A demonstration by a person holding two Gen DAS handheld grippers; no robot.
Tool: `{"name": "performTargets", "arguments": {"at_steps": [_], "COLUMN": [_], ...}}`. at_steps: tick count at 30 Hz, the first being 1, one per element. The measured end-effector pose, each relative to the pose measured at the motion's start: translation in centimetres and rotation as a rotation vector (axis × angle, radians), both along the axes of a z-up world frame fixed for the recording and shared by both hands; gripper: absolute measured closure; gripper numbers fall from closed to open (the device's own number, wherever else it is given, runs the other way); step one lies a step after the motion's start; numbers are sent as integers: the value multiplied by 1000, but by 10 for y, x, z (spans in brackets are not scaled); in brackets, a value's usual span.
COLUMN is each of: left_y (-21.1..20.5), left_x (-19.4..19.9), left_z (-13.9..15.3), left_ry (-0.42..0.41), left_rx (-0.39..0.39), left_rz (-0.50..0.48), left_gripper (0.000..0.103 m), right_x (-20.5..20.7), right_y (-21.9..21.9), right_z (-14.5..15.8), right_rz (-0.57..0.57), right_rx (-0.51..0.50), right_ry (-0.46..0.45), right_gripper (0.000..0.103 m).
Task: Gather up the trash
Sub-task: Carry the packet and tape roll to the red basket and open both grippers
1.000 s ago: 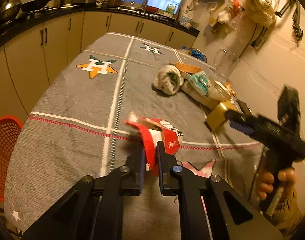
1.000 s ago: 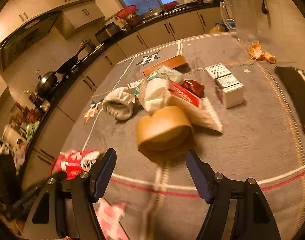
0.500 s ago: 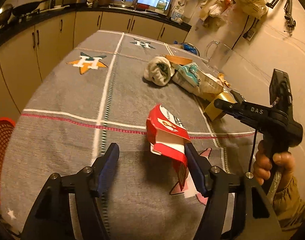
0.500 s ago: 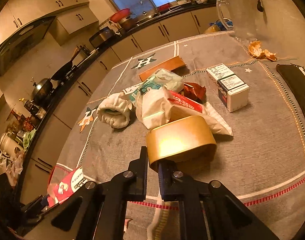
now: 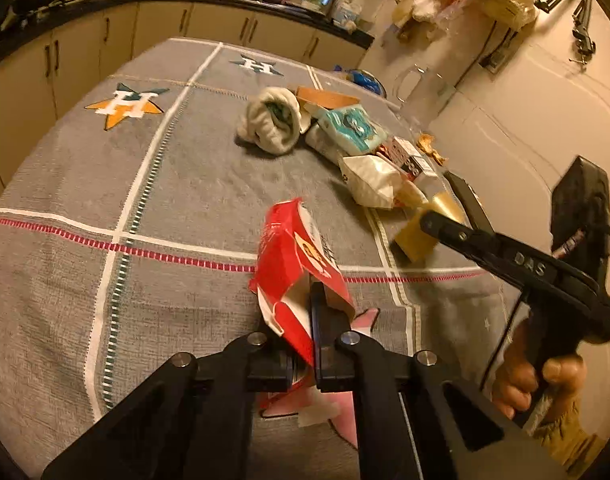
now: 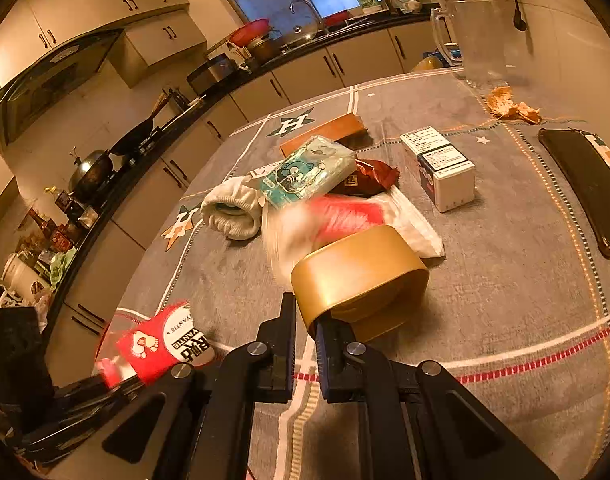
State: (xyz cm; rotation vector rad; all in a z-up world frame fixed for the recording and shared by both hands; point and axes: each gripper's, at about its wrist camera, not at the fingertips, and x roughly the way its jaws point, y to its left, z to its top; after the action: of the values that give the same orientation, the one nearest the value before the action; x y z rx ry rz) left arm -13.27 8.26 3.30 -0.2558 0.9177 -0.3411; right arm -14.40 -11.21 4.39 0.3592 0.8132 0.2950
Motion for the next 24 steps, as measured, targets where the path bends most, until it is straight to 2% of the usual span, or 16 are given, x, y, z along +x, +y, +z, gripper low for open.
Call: {"name": "performTargets", "arguments": {"at_steps": [8,14,20,24], "left_y": [13,45,106,164], "left_x": [-24,-47,-72,-87], "left_z": [25,42,45,34], "left_ry": [-95,-157,-184,-154], "left_rx": [-2,10,29,26], "left_rz": [67,160,318,472], "left_gripper": [97,97,97,97], "right_x": [-18,-29,-37,-37], "right_y": [-7,1,27,60], "right_z": [12,22,35,41], "right_rz": [16,49,118,200], "right_rx": [0,-14,-26,-36], "right_ry": [-36,-69,-92,-92], "right_gripper": [95,95,95,95]}}
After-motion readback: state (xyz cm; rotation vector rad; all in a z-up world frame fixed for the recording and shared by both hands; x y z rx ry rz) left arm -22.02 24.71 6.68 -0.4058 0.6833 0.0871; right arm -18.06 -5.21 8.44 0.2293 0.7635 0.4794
